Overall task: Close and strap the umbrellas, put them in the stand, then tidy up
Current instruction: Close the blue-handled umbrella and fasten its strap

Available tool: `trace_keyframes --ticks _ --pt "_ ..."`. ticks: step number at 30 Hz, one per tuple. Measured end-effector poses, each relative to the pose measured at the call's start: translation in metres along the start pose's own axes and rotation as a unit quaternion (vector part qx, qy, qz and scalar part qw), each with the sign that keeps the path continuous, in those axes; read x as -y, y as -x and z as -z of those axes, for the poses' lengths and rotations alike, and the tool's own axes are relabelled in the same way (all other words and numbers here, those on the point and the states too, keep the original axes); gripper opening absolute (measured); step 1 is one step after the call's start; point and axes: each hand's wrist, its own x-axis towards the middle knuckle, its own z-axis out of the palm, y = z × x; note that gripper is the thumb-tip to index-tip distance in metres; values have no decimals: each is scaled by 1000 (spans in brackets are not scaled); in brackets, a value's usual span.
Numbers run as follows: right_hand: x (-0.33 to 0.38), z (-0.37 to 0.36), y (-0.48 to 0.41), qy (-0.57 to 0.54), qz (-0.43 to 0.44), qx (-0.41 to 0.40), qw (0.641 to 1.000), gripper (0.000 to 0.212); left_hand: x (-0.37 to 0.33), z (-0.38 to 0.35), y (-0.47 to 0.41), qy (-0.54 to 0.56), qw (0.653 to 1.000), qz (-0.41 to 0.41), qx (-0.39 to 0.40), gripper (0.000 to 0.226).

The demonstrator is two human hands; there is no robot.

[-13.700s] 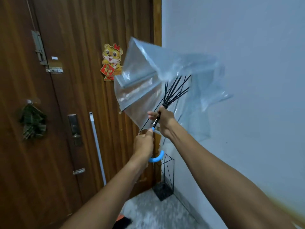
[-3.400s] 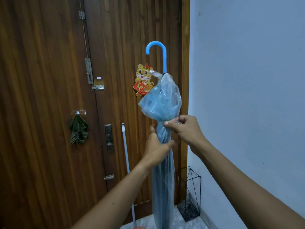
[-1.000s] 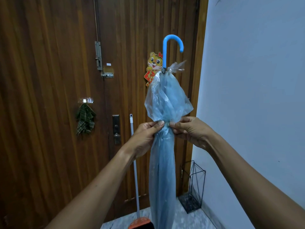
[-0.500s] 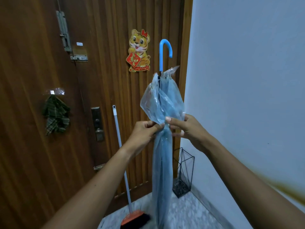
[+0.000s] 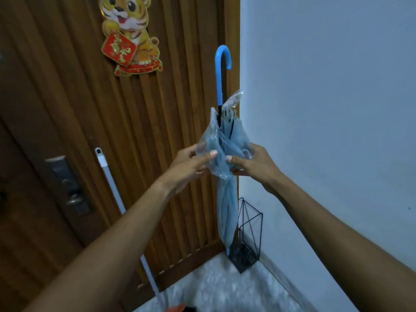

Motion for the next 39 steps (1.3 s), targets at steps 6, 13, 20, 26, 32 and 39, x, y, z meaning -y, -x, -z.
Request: trace_keyframes --ticks 6,13,20,26,32,39 --pt "-66 49 -107 16 -71 58 996 35 55 -28 -130 28 996 40 -68 34" --pt "-185 70 -197 -16 -179 13 984 45 158 -36 -258 68 988 140 -13 41" --pt "-386 66 -287 98 -290 -22 952 46 348 -36 -385 143 948 283 42 27" --pt "-584 48 -318 98 -395 -26 913 33 535 -61 -455 140 918 371 11 32" --pt "-691 34 -317 143 -449 -20 882 36 664 -82 -479 97 914 394 21 35" --pt "-706 25 -331 188 -453 -29 871 43 676 -86 -497 -7 930 365 -29 42"
